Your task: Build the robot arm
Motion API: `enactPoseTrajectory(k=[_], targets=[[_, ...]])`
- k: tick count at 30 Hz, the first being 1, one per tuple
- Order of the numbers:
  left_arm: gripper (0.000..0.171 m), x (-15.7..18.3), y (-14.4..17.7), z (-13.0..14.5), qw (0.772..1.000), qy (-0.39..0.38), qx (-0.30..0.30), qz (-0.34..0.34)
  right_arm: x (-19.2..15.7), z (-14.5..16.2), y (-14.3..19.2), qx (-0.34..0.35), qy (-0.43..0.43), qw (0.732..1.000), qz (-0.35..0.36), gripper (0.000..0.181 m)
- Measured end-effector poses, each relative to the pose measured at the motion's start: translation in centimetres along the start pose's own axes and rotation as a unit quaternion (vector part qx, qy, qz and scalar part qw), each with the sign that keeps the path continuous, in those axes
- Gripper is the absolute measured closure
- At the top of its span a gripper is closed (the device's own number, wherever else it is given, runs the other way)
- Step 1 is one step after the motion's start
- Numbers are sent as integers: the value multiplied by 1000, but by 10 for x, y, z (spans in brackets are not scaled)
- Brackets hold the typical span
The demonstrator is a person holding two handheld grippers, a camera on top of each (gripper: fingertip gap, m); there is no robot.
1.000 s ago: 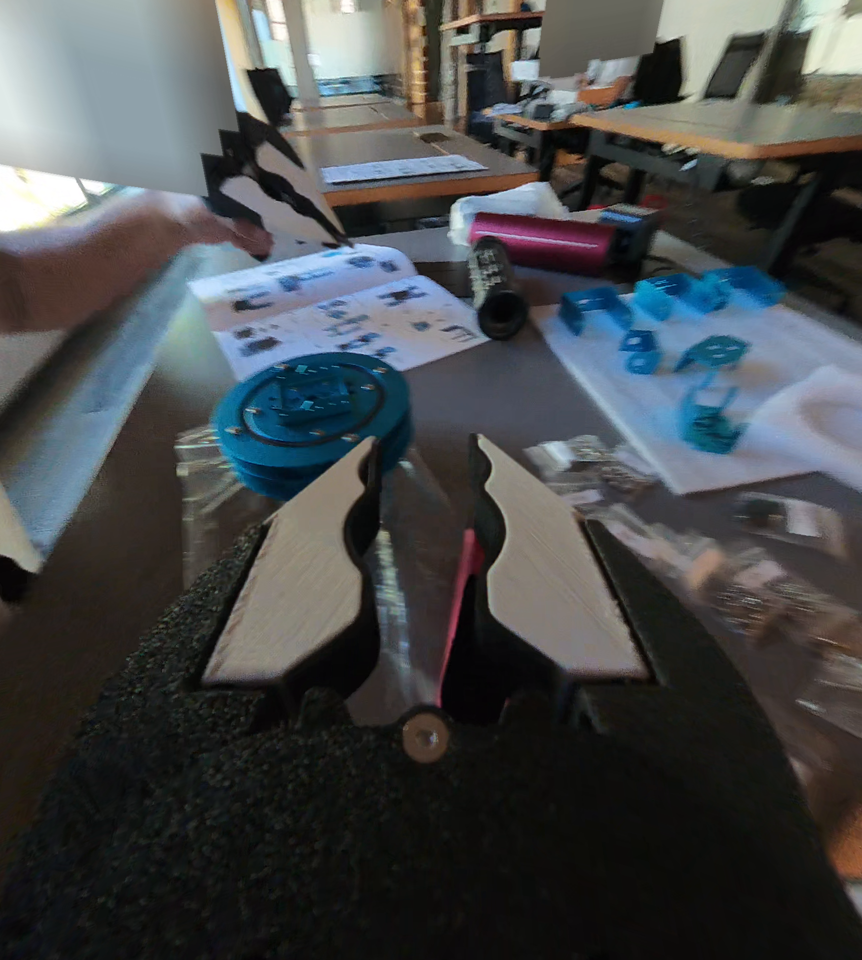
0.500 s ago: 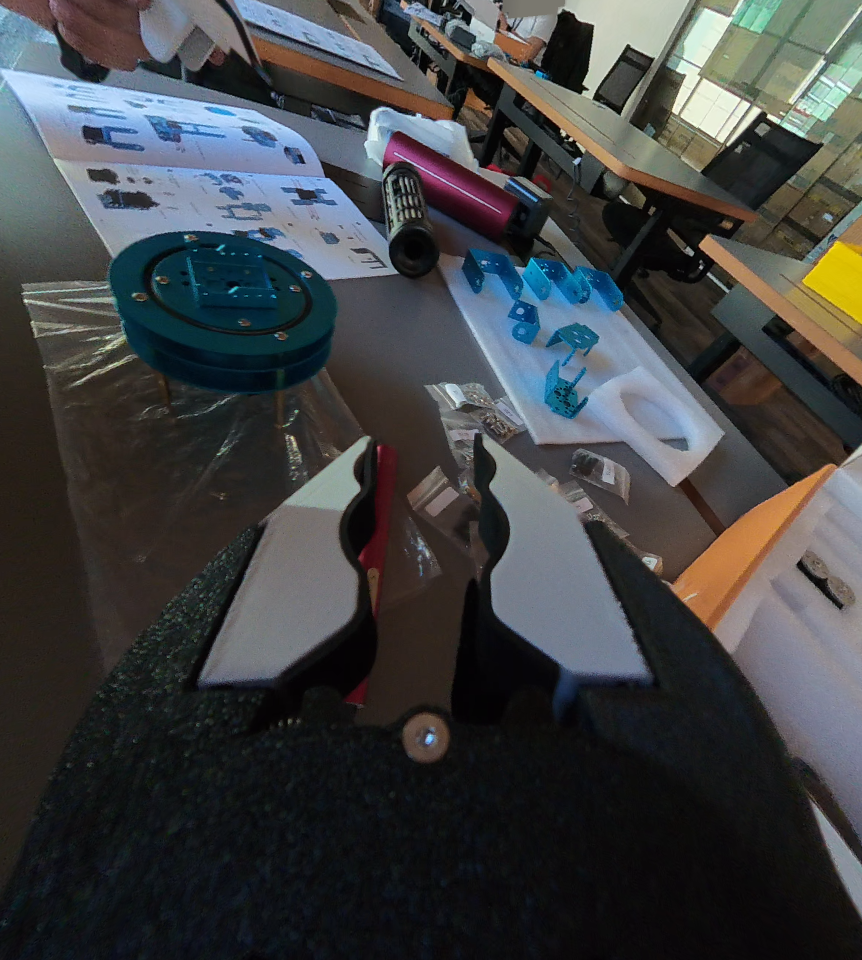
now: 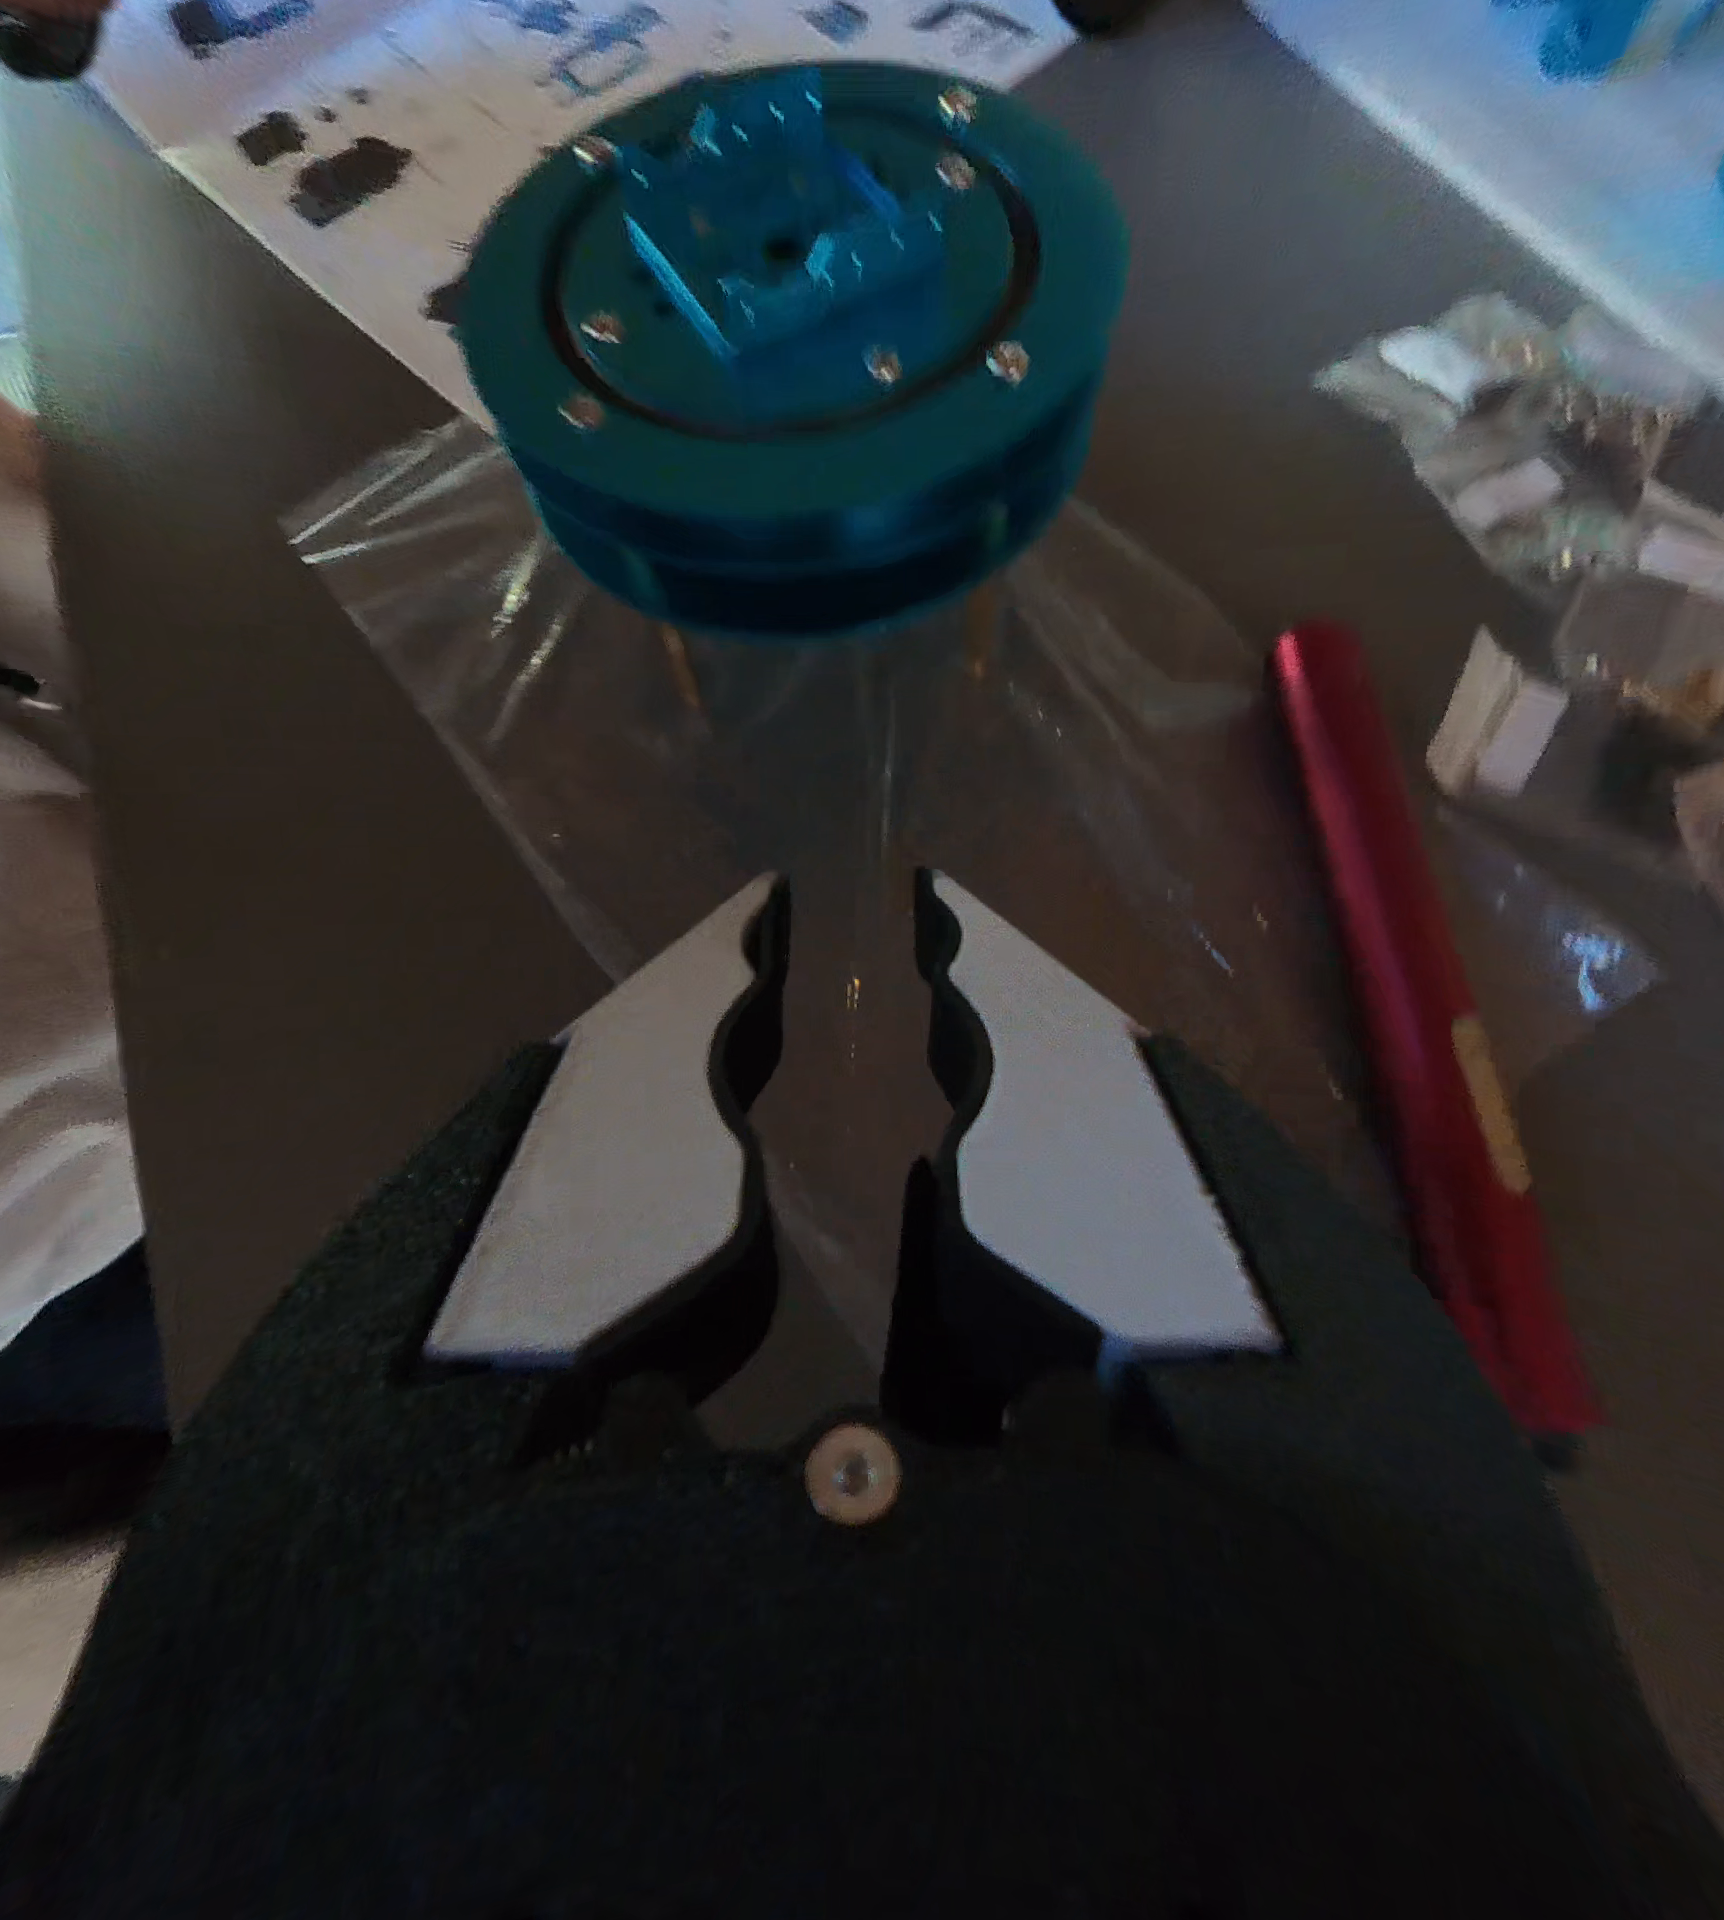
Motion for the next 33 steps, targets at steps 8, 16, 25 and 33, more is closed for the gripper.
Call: enactPoseTrajectory(k=[8,16,25,33], targets=[[169,0,-21,6,998,-39,-46,21,10,12,-17,-65,-45,996,47,161],[169,2,-7,21,999,-11,-32,-9,11,1,-9,-65,-52,995,53,160],[169,1,9,20,999,7,37,6,-132,-152,-35,154,2,980,-126,148],[170,-26,39,16,990,116,78,17,-163,-171,-157,38,167,981,-91,147]])
Point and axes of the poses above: each gripper's, where its closed fingertips meet, y back along the fingers, z out of its underside, x = y × z across the jaws, the point moved 3 cm from there along y, back along the fingers, and after that the axes turned 5 degrees about -y, right-handed, at the moved point
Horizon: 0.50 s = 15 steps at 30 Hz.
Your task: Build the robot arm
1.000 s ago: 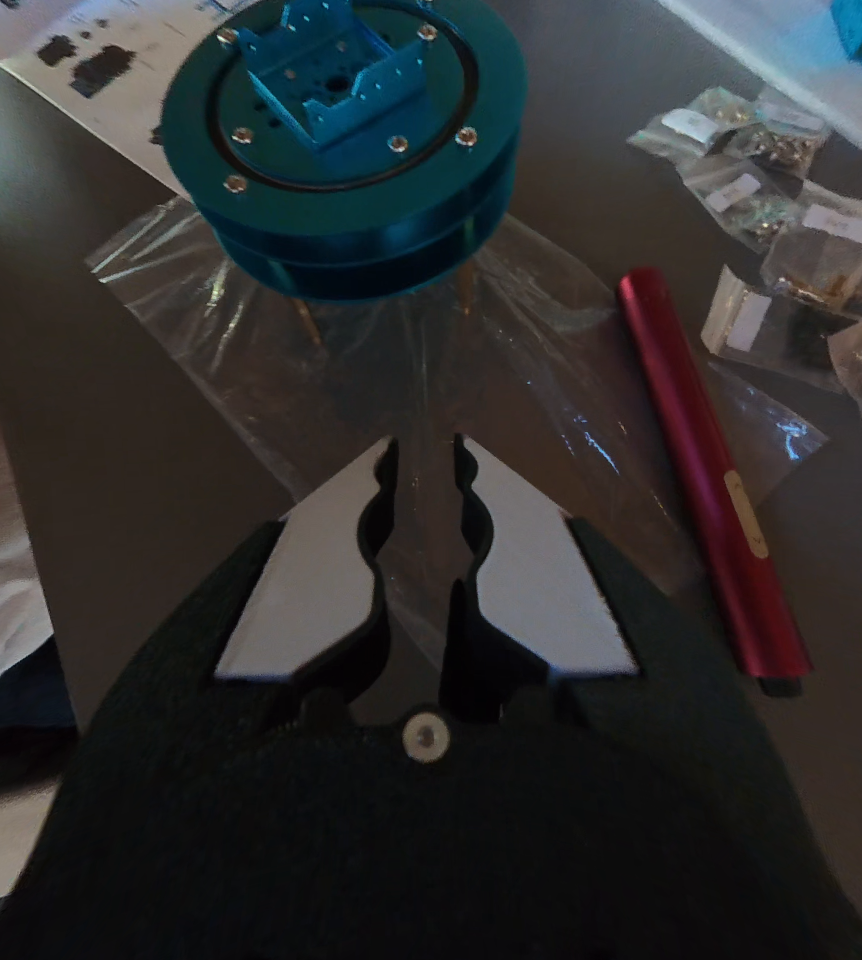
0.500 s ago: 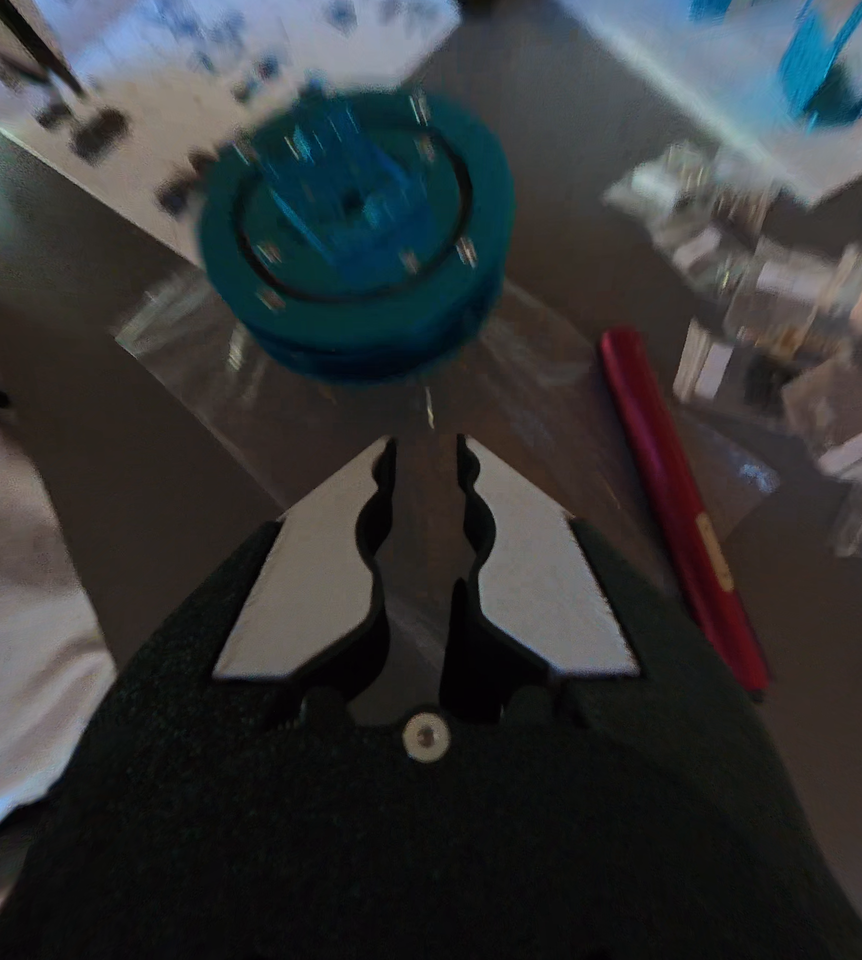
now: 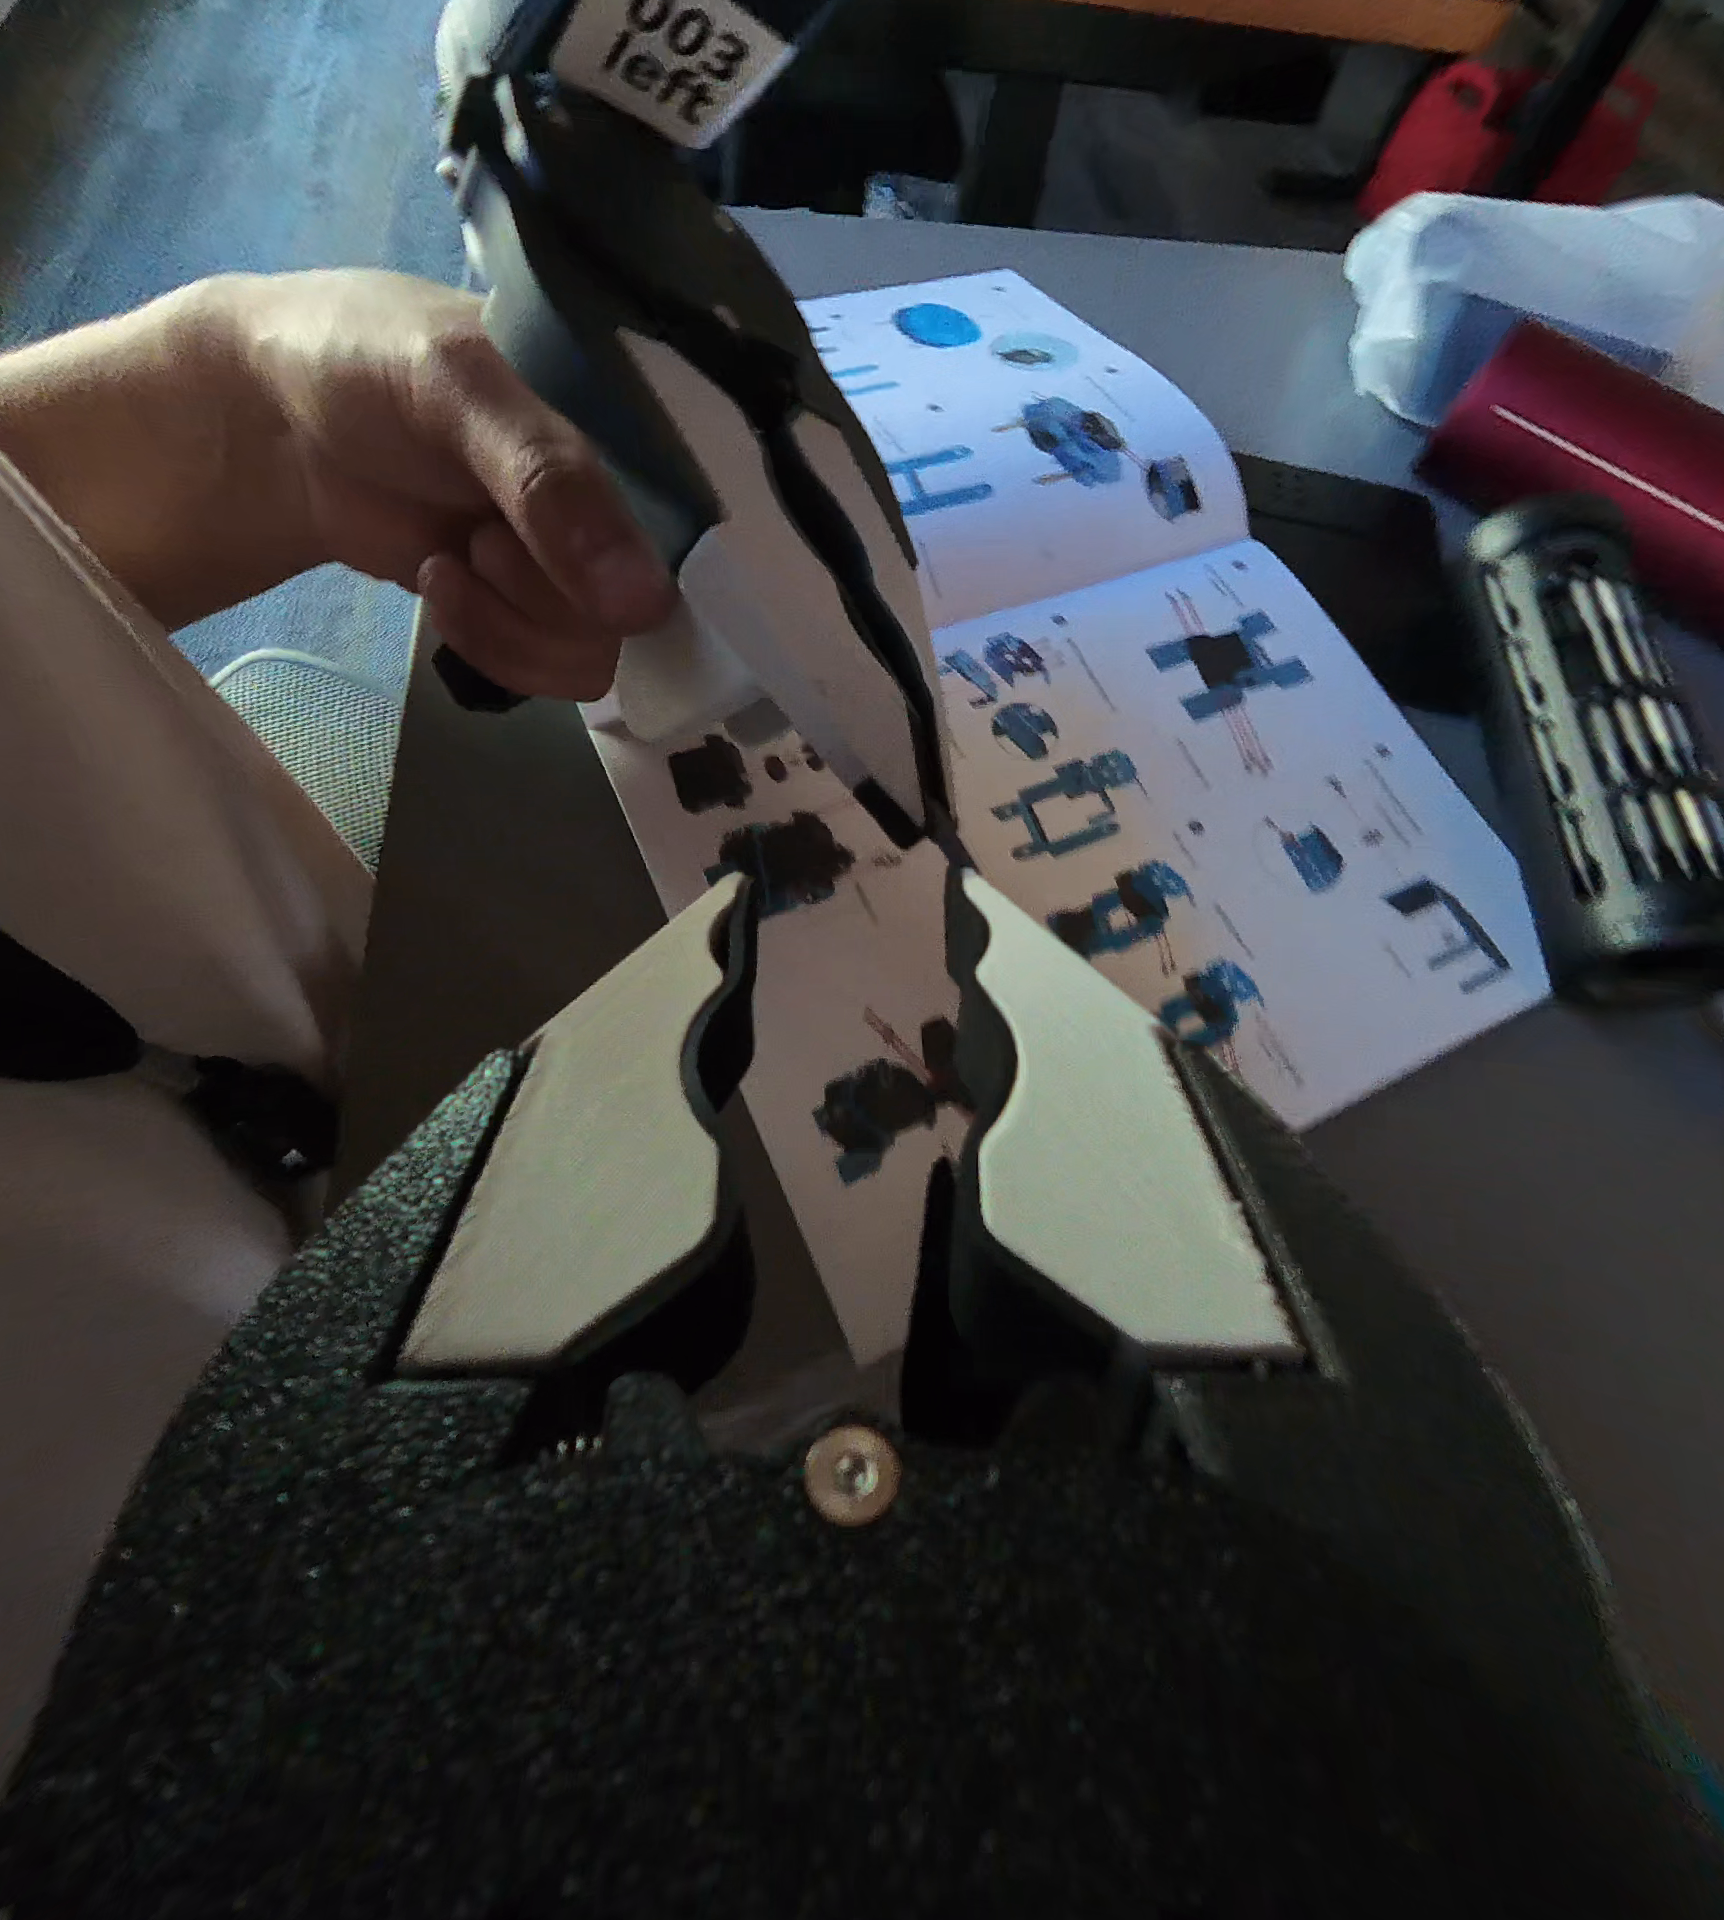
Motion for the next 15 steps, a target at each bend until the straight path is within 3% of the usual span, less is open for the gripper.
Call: enactPoseTrajectory(k=[7,10,15], targets=[[171,-8,36,-3,997,37,-20,71,-9,-27,-24,12,56,998,-40,158],[171,-7,44,-3,993,48,-29,101,-3,-30,-23,27,63,998,-14,159],[170,-3,46,-3,988,63,-34,137,-8,-29,-28,26,57,997,-38,166]])
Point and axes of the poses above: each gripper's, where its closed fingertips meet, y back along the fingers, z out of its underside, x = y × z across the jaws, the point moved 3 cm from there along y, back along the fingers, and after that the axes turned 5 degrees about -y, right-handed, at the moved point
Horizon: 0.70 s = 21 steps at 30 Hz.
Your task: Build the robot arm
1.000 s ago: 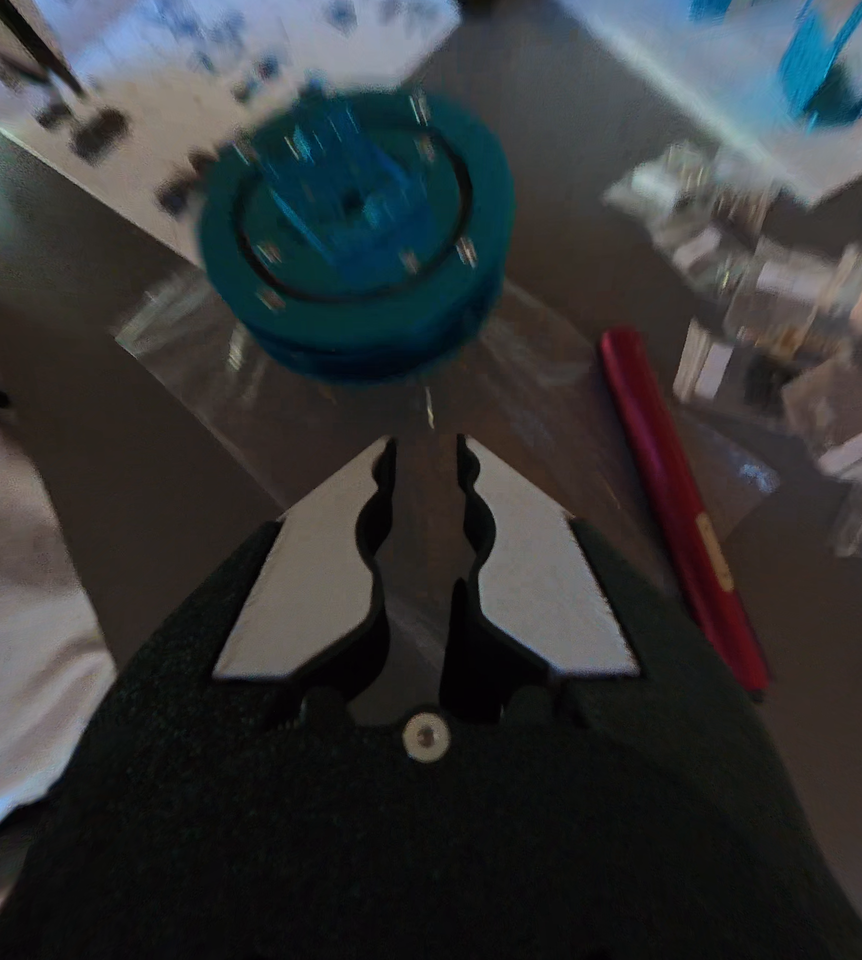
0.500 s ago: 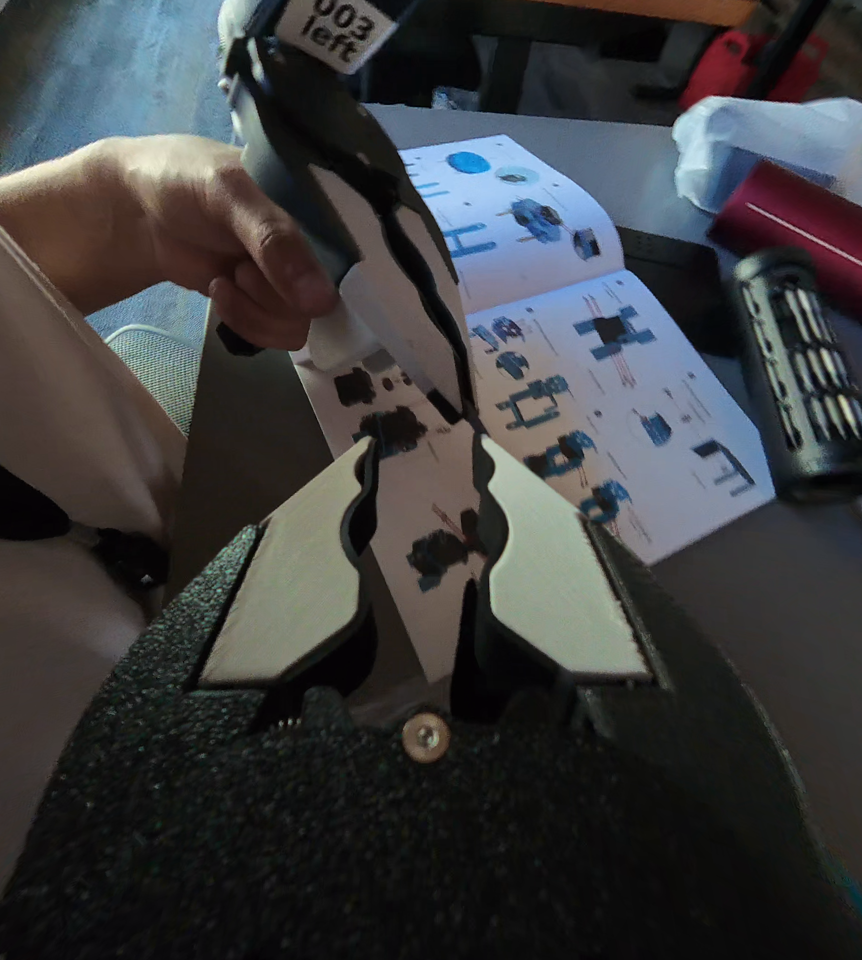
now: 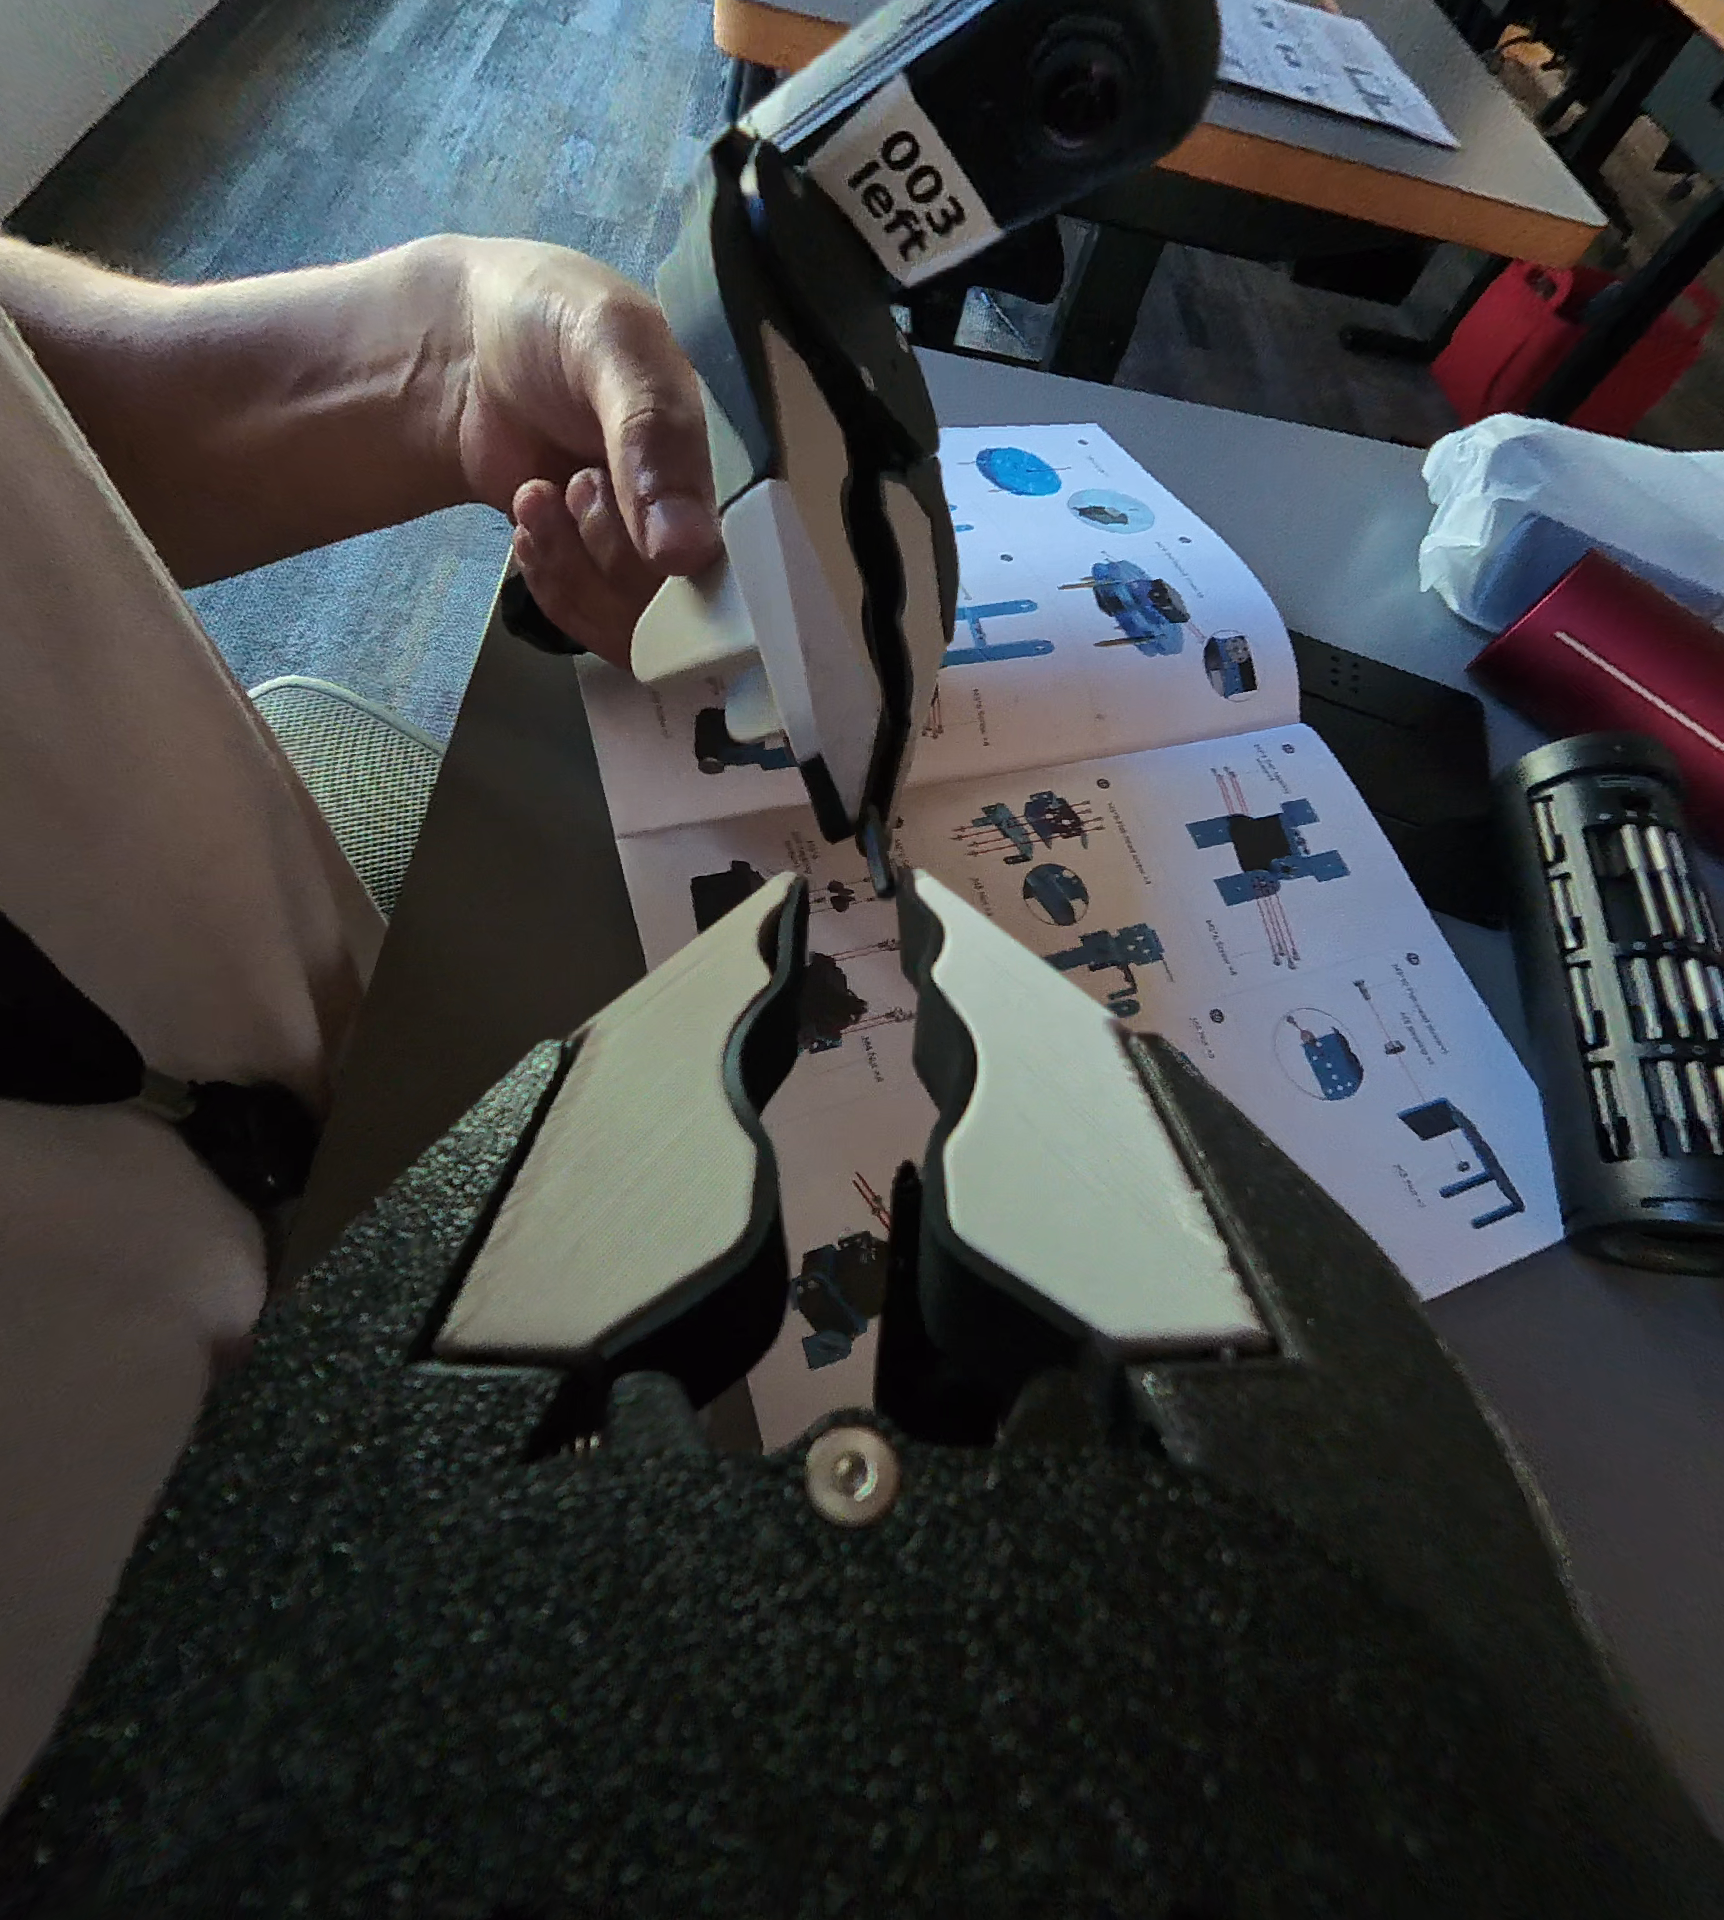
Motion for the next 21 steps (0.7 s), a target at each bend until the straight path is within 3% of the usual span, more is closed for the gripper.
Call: enactPoseTrajectory(k=[4,10,13,18,19,21], targets=[[171,4,-4,3,1000,6,-15,20,-2,4,-3,-15,16,1000,9,179],[169,-1,-4,-2,1000,5,-3,9,3,4,-6,-17,-43,998,30,179],[169,-6,-1,-16,998,22,52,3,15,-2,-7,45,-125,989,65,179],[167,-5,13,-49,988,34,150,29,24,-11,0,166,-253,951,69,181],[162,-10,22,-59,988,16,152,8,27,-9,3,168,-258,949,75,181],[150,-38,38,-82,986,-83,101,-103,31,-4,10,152,-256,951,84,180]])
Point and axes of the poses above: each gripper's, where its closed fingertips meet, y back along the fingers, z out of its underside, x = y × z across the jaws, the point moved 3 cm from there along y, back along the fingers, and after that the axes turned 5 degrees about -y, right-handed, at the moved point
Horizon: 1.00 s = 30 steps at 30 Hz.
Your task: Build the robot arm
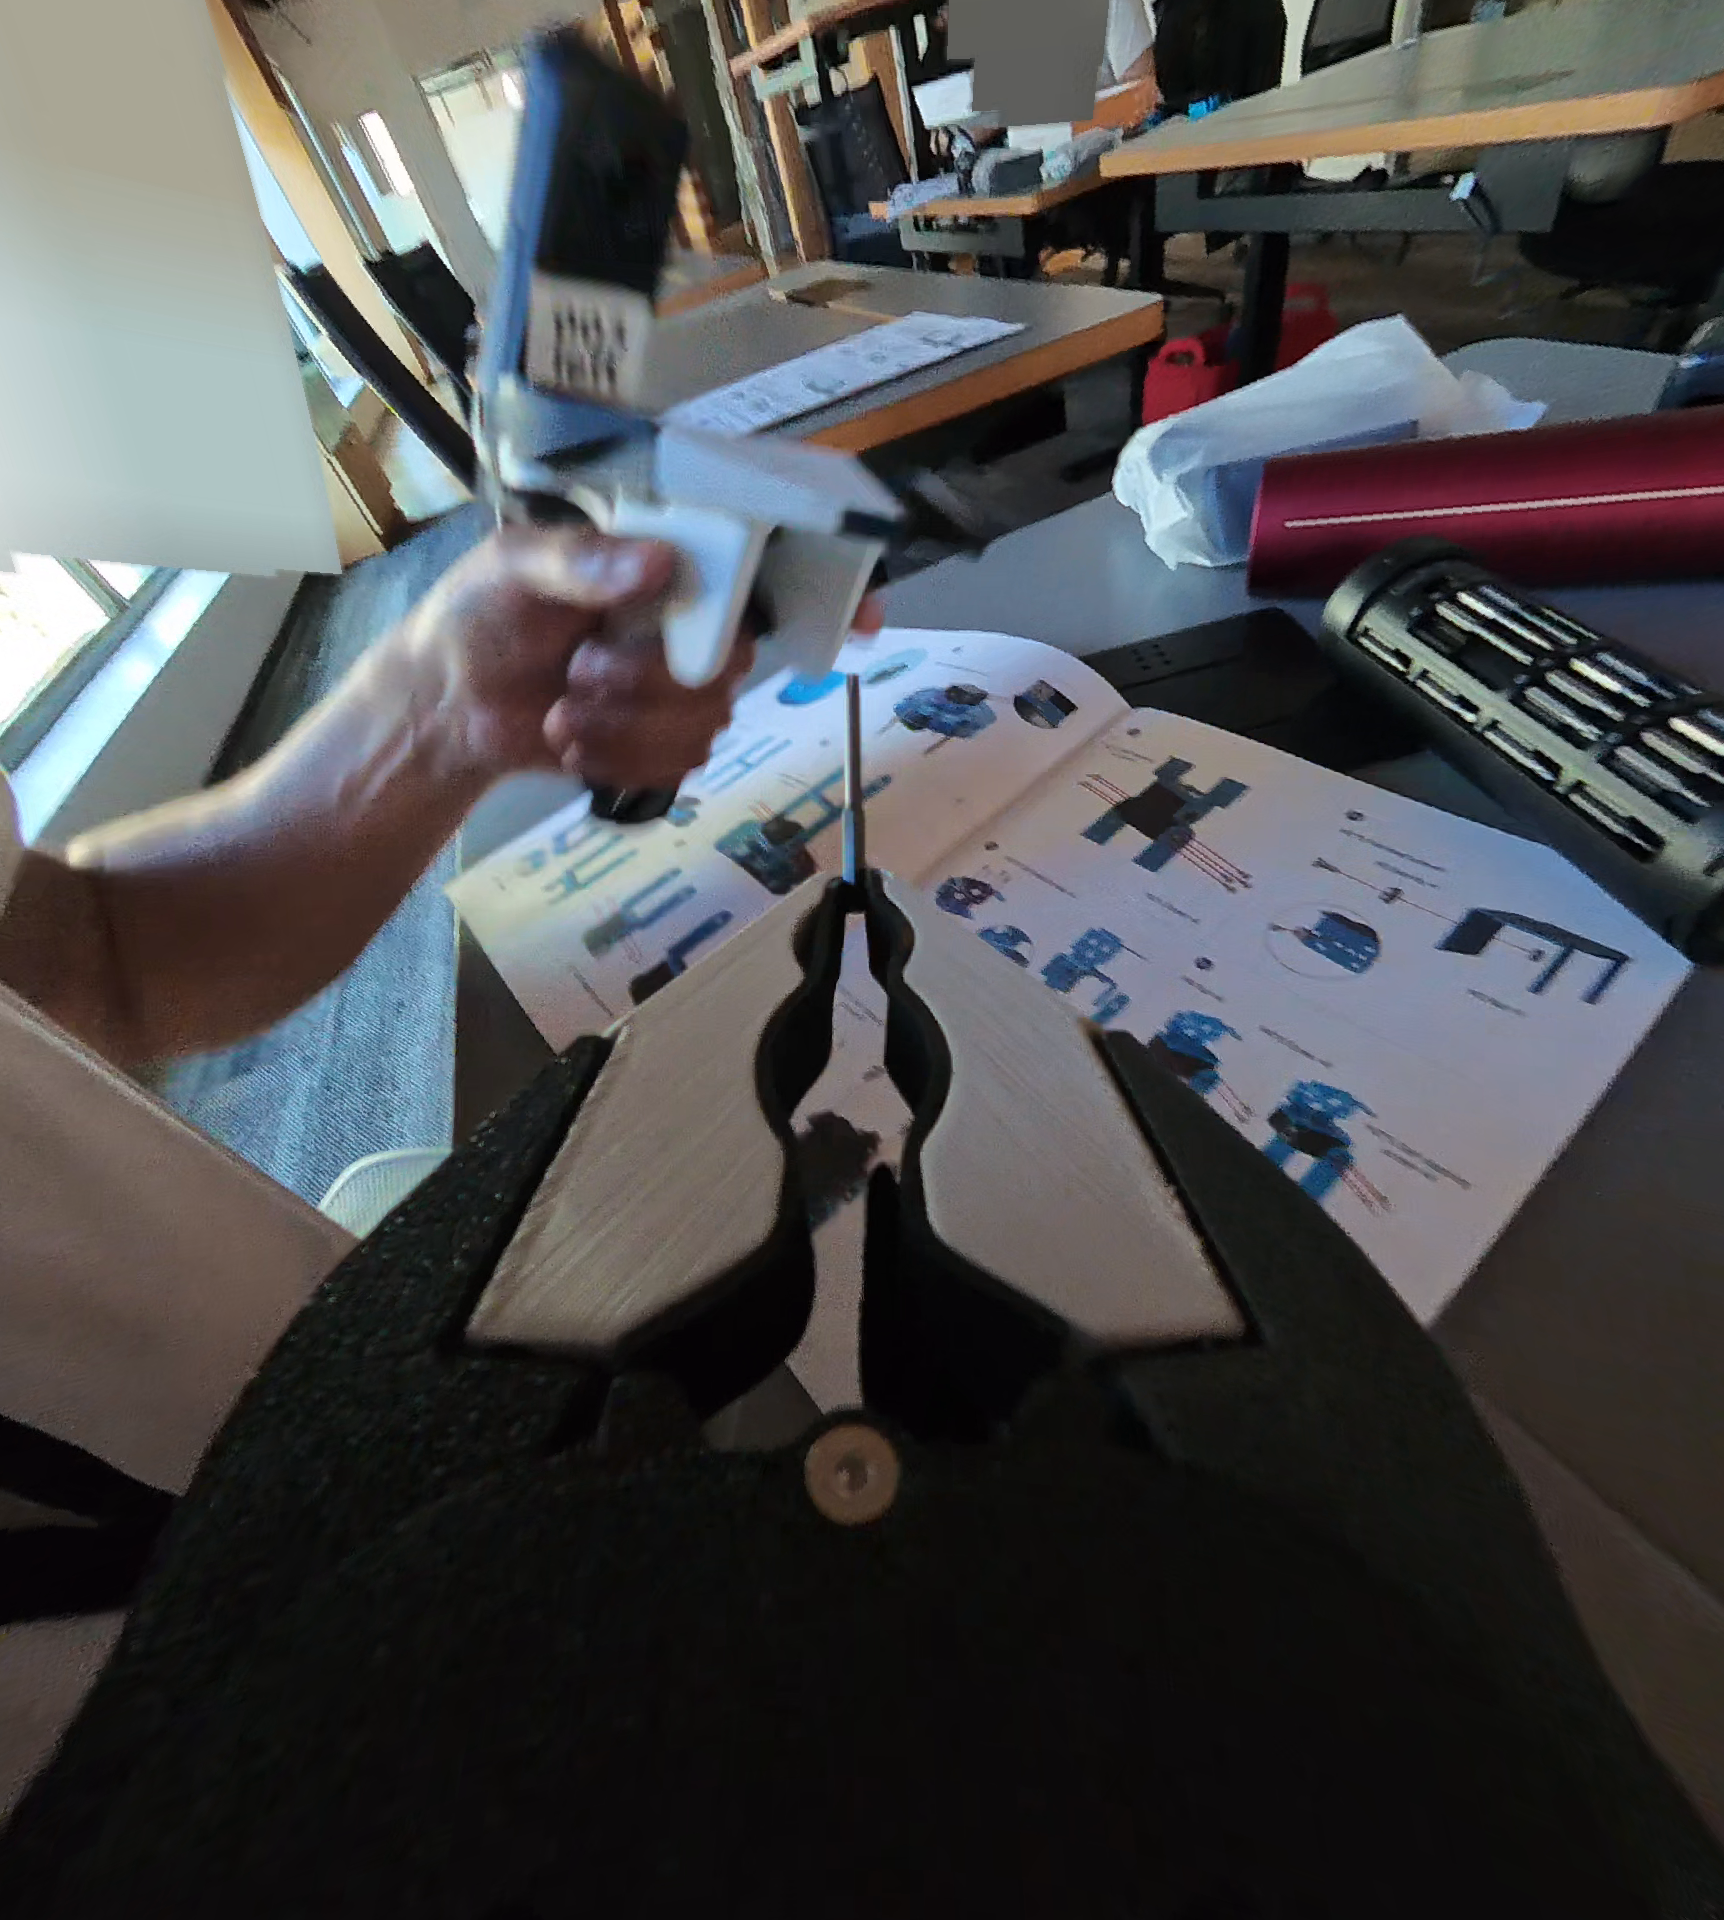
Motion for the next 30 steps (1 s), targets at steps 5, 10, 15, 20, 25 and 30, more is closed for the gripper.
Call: enactPoseTrajectory(k=[5,10,15,20,25,30], targets=[[120,-126,-25,-28,873,-363,-282,-162,35,57,-17,-231,18,967,105,180],[91,-175,-86,-15,812,-383,-439,-48,33,88,-46,-322,2,942,90,179],[97,-204,-104,4,741,-416,-526,-22,34,87,-49,-304,-28,949,81,179],[109,-211,-105,19,714,-430,-552,5,33,68,-48,-252,-39,964,79,179],[112,-210,-106,19,696,-473,-540,-24,47,82,-51,-315,-52,941,108,179],[119,-205,-104,10,733,-478,-478,-72,63,60,-49,-278,-55,950,131,154]])
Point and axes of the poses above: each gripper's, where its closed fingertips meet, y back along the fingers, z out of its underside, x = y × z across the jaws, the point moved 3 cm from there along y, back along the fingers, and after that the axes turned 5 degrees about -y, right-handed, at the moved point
